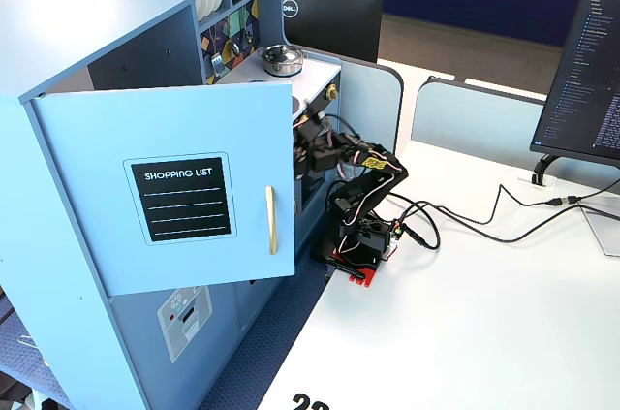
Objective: Pick up the green pineapple from the left cabinet and place it in the gray recipient
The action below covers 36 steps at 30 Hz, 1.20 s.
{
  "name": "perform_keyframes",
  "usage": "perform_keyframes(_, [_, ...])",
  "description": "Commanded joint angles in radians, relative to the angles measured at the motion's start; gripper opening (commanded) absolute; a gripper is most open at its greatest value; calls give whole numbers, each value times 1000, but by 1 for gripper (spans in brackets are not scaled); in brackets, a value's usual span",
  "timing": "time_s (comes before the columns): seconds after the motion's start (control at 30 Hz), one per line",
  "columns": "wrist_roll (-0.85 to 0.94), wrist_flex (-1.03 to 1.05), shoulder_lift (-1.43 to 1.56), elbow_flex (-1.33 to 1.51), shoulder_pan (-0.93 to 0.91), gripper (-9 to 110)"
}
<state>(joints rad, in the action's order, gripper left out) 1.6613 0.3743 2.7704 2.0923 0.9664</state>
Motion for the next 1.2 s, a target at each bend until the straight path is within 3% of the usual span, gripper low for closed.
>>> perform_keyframes(0.0, [-11, 40, 110, -49, -156, 0])
perform_keyframes(0.17, [-40, 40, 117, -97, -387, 0])
perform_keyframes(0.33, [-112, -83, 48, -92, -606, 0])
perform_keyframes(0.6, [-84, -291, -206, -129, -851, 0])
perform_keyframes(1.17, [-52, -276, -598, -327, -1015, 0])
